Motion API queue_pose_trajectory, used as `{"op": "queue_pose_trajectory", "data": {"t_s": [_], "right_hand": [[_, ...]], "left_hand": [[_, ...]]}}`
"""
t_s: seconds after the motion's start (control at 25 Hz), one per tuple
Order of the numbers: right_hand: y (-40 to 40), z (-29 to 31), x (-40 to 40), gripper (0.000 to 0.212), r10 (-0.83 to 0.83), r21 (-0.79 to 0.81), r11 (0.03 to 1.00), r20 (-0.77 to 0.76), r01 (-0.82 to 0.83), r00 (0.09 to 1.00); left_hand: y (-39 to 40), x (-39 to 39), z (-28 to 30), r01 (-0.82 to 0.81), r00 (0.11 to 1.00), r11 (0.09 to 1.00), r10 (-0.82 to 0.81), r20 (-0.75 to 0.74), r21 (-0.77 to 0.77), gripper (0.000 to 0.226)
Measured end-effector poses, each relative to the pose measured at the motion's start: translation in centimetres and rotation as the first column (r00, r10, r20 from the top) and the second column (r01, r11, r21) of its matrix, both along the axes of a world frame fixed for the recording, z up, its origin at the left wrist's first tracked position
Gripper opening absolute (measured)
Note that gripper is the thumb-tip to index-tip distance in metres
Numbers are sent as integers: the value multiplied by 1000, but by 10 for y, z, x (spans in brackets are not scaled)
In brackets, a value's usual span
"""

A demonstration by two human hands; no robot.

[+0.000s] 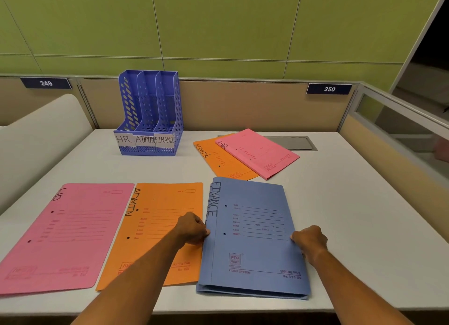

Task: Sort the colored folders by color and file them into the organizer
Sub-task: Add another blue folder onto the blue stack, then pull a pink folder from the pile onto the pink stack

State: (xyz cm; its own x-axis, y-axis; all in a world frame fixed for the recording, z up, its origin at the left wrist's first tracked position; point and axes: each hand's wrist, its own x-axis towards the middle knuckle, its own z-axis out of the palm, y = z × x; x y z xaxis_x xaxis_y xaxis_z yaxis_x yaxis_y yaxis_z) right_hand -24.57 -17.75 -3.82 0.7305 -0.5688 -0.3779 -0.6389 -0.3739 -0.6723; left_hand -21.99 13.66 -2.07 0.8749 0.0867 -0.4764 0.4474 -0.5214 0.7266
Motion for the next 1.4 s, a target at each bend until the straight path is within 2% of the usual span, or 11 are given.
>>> {"op": "queue_pose_trajectory", "data": {"t_s": [0.12,0.24,0.32,0.4,0.52,0.64,0.76,0.92,1.12,1.4], "right_hand": [[4,5,-1,15,20,3,1000,30,-20,999],[8,9,0,23,50,-36,998,46,-48,998],[11,12,2,27,107,-98,990,67,-100,992],[17,17,5,23,191,-143,974,84,-178,978],[22,15,17,48,271,-202,949,133,-242,953],[19,9,38,65,410,-344,872,123,-349,904],[16,7,60,86,524,-469,759,30,-451,851],[5,7,95,97,623,-584,618,-44,-526,781],[-9,5,139,103,677,-643,527,-79,-556,732],[-35,-14,202,105,712,-615,480,-143,-625,687]], "left_hand": [[-2,3,0,10,999,998,-12,50,57,34],[-5,7,0,100,980,973,-132,150,206,58],[-8,10,0,142,957,946,-206,206,290,67],[-12,14,0,161,939,928,-249,239,335,73],[-20,21,2,176,911,899,-303,280,402,77],[-28,33,1,187,891,838,-365,272,512,91],[-42,50,-3,199,870,746,-432,235,636,103],[-66,80,-3,190,828,615,-519,212,765,103],[-98,121,-8,197,823,585,-535,192,787,104],[-141,180,-14,238,873,667,-466,146,706,104]]}}
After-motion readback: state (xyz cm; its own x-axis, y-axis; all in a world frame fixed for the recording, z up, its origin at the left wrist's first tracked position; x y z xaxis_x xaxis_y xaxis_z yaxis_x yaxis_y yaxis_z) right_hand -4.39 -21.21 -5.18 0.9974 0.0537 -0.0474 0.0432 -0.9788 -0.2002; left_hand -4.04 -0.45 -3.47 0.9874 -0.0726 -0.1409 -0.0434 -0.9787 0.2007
